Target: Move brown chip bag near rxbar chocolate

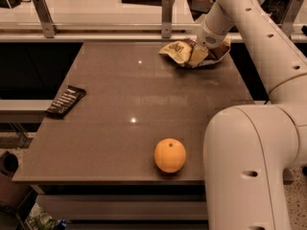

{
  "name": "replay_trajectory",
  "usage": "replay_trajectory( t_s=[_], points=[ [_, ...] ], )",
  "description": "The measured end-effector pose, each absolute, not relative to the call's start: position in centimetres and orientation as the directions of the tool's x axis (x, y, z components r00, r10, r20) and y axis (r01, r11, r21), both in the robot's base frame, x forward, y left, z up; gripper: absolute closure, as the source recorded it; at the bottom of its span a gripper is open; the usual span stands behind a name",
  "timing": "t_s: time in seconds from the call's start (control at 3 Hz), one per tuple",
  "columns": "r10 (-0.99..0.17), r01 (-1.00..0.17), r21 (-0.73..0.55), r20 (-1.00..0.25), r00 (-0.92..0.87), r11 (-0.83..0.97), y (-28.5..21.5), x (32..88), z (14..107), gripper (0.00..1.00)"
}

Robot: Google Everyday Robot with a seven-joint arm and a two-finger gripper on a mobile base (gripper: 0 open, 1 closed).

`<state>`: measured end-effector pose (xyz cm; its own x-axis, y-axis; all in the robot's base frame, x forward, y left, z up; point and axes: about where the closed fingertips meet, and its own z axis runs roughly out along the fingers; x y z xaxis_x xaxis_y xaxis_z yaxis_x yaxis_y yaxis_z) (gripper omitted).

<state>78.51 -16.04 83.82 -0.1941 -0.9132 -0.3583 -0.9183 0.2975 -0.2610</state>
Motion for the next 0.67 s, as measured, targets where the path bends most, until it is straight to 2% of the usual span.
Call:
replay_trajectory(
  t_s=[0.33, 0.67],
  points=[
    [-0.913, -0.918, -0.261, -0.358, -0.194, 0.297, -16.04, 78.51, 83.89, 1.00],
    [-0.913, -0.918, -0.261, -0.358, -0.194, 0.297, -16.03, 78.52, 83.91, 1.00]
  ],
)
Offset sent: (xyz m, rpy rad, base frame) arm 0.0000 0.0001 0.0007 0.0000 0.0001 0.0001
